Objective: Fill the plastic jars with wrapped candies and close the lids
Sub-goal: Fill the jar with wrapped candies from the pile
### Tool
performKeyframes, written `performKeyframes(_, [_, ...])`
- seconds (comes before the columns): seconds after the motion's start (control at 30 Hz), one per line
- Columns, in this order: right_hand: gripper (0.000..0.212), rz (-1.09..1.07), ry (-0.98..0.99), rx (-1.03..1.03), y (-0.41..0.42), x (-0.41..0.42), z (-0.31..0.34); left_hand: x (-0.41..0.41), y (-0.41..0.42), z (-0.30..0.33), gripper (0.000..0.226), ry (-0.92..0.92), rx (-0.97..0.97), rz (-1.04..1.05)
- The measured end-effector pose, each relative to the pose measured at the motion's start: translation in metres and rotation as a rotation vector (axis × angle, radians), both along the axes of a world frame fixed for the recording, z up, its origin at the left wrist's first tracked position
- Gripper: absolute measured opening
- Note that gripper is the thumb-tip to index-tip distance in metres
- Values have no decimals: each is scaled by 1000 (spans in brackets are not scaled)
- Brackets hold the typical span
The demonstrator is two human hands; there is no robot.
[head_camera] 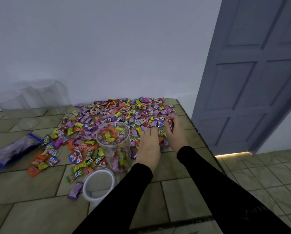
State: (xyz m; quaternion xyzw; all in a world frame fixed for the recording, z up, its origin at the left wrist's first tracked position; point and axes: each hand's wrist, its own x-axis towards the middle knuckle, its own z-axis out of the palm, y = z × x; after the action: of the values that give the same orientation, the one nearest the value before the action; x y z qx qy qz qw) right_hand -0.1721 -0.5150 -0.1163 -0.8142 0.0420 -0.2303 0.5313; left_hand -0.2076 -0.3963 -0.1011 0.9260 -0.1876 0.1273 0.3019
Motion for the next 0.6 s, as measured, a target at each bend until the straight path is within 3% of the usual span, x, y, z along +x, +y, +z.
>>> performKeyframes(0.23, [17, -33, -103, 205, 13, -9, 28, -9, -3, 34, 57, -102, -135, -16])
performKeyframes(0.4, [17, -54, -207, 311, 28, -12, 52, -11, 5, 62, 44, -257, -236, -4])
performKeyframes(0.6, [11, 16, -267, 348, 58, -17, 82, -15, 36, 103, 31, -249, -425, 32])
